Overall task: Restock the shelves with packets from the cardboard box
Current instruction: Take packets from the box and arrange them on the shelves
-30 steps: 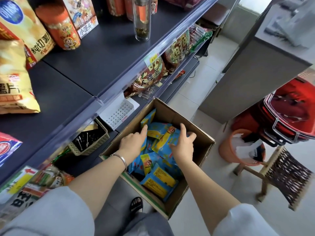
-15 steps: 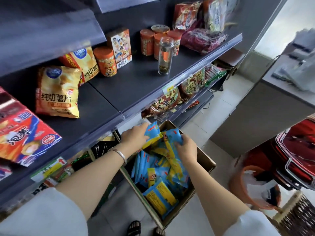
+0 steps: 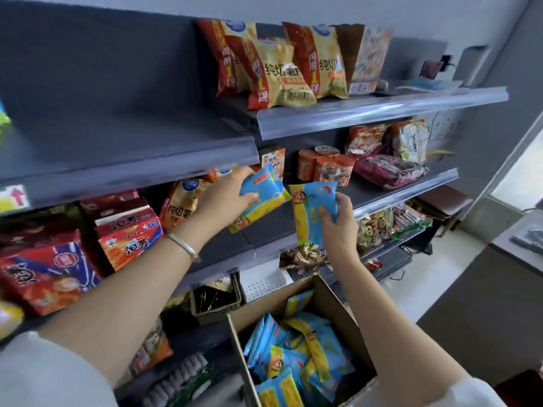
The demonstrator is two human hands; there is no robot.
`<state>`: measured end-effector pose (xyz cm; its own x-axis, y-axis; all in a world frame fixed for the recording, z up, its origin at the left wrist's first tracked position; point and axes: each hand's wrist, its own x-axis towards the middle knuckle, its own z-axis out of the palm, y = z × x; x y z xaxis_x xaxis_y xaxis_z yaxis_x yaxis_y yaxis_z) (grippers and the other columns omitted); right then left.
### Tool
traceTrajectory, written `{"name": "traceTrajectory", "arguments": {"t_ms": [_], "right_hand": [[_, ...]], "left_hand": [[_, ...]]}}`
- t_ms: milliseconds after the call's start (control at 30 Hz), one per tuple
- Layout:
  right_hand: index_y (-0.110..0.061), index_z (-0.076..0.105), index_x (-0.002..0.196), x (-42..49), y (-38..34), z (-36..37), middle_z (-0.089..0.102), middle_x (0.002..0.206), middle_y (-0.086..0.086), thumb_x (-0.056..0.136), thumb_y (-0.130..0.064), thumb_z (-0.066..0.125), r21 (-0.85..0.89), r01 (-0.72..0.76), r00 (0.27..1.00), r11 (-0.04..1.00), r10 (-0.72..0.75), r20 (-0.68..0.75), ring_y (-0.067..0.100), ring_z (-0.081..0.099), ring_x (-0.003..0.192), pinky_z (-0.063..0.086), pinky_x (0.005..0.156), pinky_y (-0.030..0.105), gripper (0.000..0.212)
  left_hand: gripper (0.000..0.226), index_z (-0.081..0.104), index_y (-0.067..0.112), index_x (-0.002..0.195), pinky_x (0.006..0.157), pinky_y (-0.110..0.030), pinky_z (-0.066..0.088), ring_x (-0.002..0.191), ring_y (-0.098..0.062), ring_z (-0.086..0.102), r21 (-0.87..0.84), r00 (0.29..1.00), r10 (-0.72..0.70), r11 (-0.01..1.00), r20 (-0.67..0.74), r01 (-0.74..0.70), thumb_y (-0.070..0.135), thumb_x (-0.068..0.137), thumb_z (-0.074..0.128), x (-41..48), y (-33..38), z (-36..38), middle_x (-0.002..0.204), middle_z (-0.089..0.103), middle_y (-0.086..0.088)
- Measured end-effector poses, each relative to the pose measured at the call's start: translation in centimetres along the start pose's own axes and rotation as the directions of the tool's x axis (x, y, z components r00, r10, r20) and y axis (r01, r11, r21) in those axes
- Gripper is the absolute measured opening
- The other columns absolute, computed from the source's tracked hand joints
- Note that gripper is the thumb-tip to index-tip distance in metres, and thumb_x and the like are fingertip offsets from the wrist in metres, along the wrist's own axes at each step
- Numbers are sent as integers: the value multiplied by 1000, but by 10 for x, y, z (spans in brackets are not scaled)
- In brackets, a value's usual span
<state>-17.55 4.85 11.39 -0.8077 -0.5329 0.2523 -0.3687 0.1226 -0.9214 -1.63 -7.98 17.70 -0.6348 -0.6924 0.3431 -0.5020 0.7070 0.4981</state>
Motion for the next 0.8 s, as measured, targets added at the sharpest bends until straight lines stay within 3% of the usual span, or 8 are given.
{"name": "traceTrajectory", "arguments": {"t_ms": [267, 400, 567, 700, 800], "right_hand": [[-19, 48, 124, 7, -104, 38, 54, 83, -16, 96, -19, 52, 168, 261, 961, 951, -273, 52, 2, 55, 70, 44, 59, 22, 28], [-19, 47, 128, -1, -140, 65, 55, 81, -14, 96, -20, 52, 137, 383, 911, 914, -398, 110, 11, 56, 71, 48, 65, 33, 32], [-20, 47, 130, -19, -192, 118, 59, 96, -6, 96, -19, 52, 86, 571, 796, 817, -576, 186, 16, 57, 80, 47, 71, 34, 35], [-17, 49, 128, -40, -237, 175, 59, 95, -3, 93, -16, 53, 50, 698, 685, 714, -687, 243, 19, 52, 79, 43, 76, 39, 35], [-18, 49, 130, -58, -268, 221, 63, 103, 2, 94, -18, 53, -26, 775, 605, 632, -729, 320, 27, 53, 97, 37, 85, 40, 37]], "left_hand": [[31, 51, 27, 115, 82, -41, 48, 101, -20, 57, 40, 959, -34, 998, -282, 47, 29, 87, 63, -16, -3, -110, 109, 61, 9], [31, 50, 24, 119, 75, -35, 44, 100, -20, 58, 136, 920, -17, 988, -391, 77, 27, 90, 59, -29, -21, -157, 111, 62, 6], [30, 53, 20, 118, 79, -36, 42, 94, -25, 59, 213, 857, -20, 965, -516, 151, 23, 89, 60, -51, -68, -222, 105, 64, 2], [29, 55, 22, 118, 85, -40, 36, 98, -29, 56, 305, 801, -14, 921, -599, 244, 22, 89, 60, -73, -113, -273, 102, 65, -1], [31, 55, 24, 120, 87, -40, 28, 103, -29, 53, 376, 778, -37, 860, -627, 344, 23, 89, 60, -93, -156, -312, 108, 64, 0]]}}
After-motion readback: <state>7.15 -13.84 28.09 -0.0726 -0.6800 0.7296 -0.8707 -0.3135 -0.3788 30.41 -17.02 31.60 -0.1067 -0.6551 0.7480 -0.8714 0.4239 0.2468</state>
